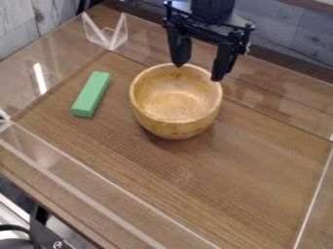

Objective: Put green stick into wooden bowl

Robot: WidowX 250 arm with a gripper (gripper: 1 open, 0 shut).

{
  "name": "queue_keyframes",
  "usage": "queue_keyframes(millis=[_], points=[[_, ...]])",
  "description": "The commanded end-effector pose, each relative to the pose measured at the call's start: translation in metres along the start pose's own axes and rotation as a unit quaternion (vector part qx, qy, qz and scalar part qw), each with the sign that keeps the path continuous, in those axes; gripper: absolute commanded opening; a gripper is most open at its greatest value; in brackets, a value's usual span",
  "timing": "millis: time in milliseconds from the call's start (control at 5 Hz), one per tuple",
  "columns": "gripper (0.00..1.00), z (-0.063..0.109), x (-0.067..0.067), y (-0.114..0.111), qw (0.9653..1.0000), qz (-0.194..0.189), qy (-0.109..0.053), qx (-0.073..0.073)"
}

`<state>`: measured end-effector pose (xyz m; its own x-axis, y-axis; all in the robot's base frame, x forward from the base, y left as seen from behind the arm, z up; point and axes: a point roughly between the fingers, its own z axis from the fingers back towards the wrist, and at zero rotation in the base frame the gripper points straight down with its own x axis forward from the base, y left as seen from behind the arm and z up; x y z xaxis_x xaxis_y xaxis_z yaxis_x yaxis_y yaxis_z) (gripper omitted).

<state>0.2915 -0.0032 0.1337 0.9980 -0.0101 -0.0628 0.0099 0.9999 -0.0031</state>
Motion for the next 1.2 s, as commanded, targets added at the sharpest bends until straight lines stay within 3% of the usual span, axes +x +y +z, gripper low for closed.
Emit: queue_keyframes(millis=[0, 200, 400, 1000], points=[[1.0, -0.004, -0.006, 0.019, 1.0, 0.001, -0.001, 0.003], [1.0, -0.009, -0.025, 0.048, 0.9999, -0.005, -0.007, 0.008], [1.0, -0.008, -0.037, 0.081, 0.9996, -0.009, -0.025, 0.012], [1.0, -0.029, -0.041, 0.154, 0.9986, -0.001, -0.042, 0.032]])
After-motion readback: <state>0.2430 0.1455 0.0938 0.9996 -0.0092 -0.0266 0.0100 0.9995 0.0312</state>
